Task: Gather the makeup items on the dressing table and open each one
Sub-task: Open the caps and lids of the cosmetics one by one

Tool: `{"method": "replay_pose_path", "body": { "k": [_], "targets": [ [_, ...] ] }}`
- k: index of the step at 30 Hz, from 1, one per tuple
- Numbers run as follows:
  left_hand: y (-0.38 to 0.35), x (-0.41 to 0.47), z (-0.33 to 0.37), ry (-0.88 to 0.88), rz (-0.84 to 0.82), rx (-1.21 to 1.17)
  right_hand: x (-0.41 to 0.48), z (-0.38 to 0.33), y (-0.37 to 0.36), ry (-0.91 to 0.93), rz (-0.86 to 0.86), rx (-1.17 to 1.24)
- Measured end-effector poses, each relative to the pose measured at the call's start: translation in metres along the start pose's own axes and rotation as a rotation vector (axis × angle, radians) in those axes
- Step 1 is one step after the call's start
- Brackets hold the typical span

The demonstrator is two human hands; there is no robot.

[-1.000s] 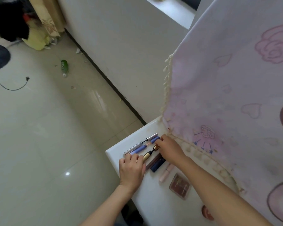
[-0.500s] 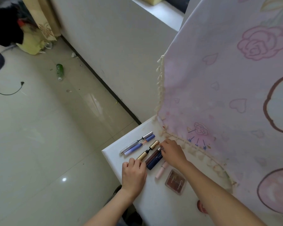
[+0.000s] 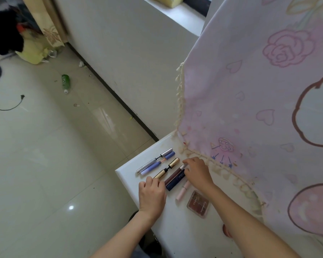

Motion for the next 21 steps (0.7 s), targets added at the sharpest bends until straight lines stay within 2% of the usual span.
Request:
{"method": "replay_pose_path", "body": {
  "k": [4,8,12,18,21],
  "targets": [
    [0.015,-0.006,-0.002,-0.042,0.108,-0.082,-0.023,0.007,0.021,0.008,0.089,0.421],
    [0.035,-0.008,-0.009,-0.091,0.209,-0.181,-0.053,0.015,0.039,0.035,0.083,0.76],
    [0.065,-0.008,-0.011,-0.21,0.312,-0.348,-0.088,0.006,0.054,0.122,0.078,0.81],
    [0.122,0.003,-0.011,-0.386,0.138,-0.678,-0.142,-0.017,0.09,0.259,0.216,0.806],
    [0.151,0.01,-0.013,-0.426,0.112,-0.811,-0.165,-0.028,0.107,0.331,0.301,0.836]
  ]
}}
Point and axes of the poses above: each hand's wrist, its own x-axis towards the middle knuckle, its own y-axis out of the back of the hand, z = x × y, the point moved 7 cm from there along x, towards the middle knuckle, and after that the axes turned 12 degrees about -z, right-handed, at the moved point
